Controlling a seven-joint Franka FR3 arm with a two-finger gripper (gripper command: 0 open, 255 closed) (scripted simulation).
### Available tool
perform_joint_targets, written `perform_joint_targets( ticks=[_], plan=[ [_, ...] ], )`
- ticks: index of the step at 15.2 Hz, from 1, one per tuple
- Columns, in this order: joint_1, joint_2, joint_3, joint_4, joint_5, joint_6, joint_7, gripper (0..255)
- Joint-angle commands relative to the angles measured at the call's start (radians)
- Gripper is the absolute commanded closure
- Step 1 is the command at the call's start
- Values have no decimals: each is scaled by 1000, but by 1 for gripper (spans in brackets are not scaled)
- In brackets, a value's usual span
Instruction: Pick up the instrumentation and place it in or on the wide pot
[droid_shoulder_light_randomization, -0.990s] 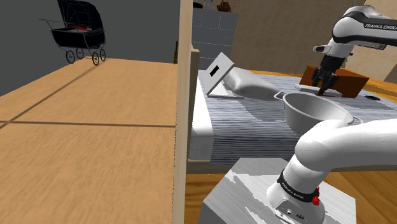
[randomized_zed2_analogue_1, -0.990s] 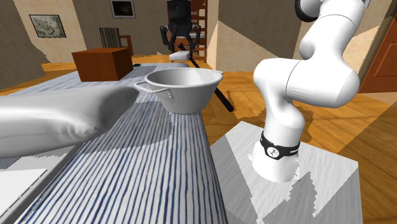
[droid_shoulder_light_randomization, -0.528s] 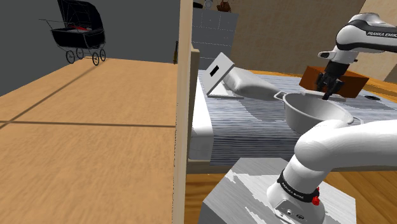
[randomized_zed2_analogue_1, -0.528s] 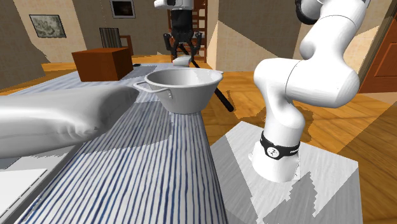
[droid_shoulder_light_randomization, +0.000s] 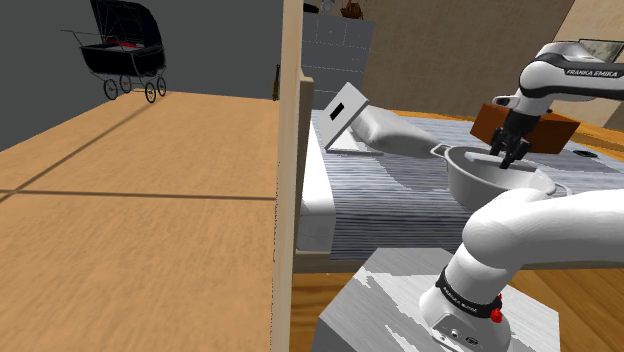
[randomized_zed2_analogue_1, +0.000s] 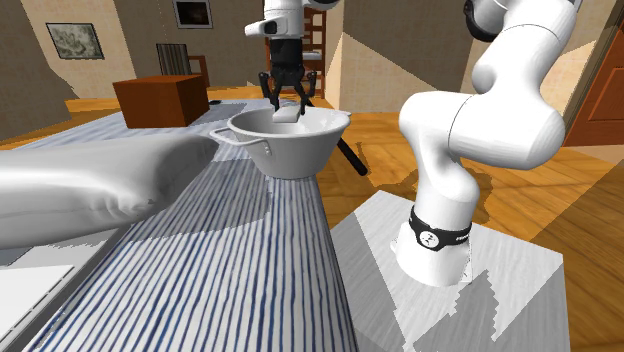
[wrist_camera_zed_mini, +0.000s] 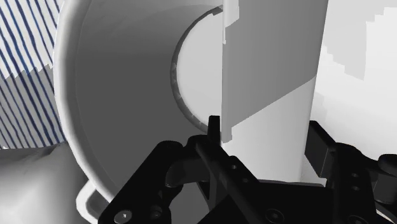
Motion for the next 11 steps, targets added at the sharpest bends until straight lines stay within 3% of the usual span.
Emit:
perform_joint_targets(
  ticks=[1, 8, 9, 11],
  plan=[
    [-1, -1, -9, -15, -7, 16, 4, 255],
    [-1, -1, -9, -15, -7, 16, 4, 255],
    [-1, -1, -9, -15, -8, 16, 4, 0],
    [-1, -1, -9, -15, -7, 16, 4, 0]
  ],
)
